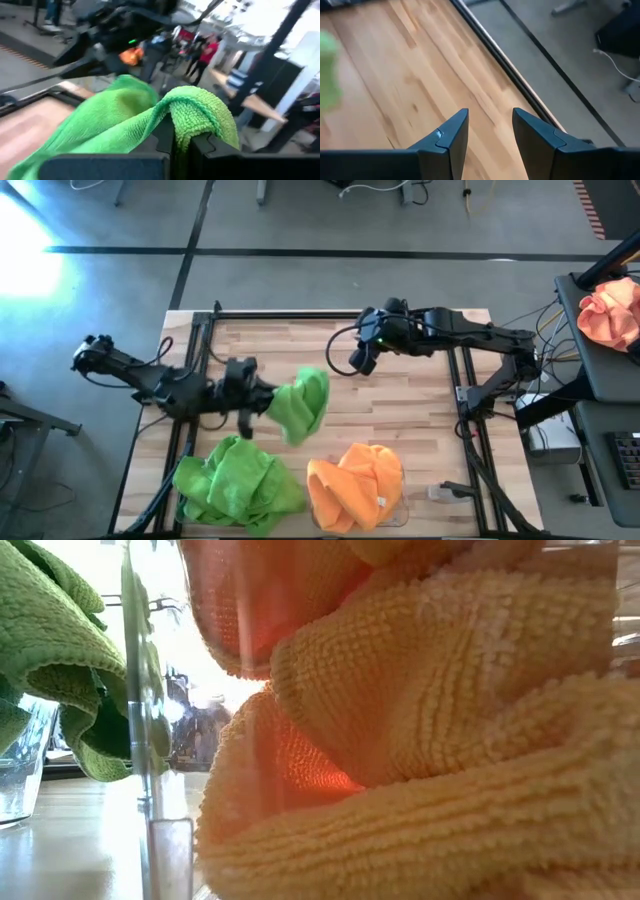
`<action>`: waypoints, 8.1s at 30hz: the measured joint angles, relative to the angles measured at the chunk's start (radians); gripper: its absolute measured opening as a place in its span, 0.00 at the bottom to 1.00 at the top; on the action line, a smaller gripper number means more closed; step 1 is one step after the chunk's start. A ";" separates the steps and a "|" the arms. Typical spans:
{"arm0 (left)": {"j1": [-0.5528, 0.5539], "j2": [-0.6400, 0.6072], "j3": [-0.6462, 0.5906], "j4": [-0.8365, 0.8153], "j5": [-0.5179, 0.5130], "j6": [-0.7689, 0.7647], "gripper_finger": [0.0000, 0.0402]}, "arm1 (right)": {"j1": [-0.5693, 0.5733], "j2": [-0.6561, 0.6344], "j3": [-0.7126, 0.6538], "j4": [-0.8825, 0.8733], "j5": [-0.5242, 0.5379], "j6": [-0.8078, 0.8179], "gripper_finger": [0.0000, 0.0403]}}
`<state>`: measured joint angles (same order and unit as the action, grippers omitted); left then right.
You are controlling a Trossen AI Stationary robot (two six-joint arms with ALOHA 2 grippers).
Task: Sort microfiber towel by color & place in baskets
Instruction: Put the green towel into the left transparent bin, then return to Home Position
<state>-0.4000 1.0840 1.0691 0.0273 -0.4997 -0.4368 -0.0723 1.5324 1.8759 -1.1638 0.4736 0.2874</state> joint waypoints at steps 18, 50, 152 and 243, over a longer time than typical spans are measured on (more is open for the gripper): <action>-0.796 0.019 0.000 0.042 -1.053 -0.008 0.00 | 0.000 -0.010 0.000 -0.096 -0.003 0.081 0.35; -1.043 0.060 0.001 -0.655 -0.698 -0.614 0.00 | 0.044 -0.004 0.000 -0.088 -0.013 0.472 0.31; -0.702 0.154 0.538 -1.599 -0.820 -0.584 0.36 | 0.183 -0.109 -0.031 0.017 0.071 -0.095 0.28; -0.685 0.014 0.329 -1.455 -1.061 -0.645 0.36 | 0.183 -1.003 -1.726 1.805 -0.167 0.027 0.28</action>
<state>-1.0848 1.0981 1.3983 -1.4281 -1.5604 -1.0817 0.1112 0.5293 0.1497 0.6411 0.3061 0.3141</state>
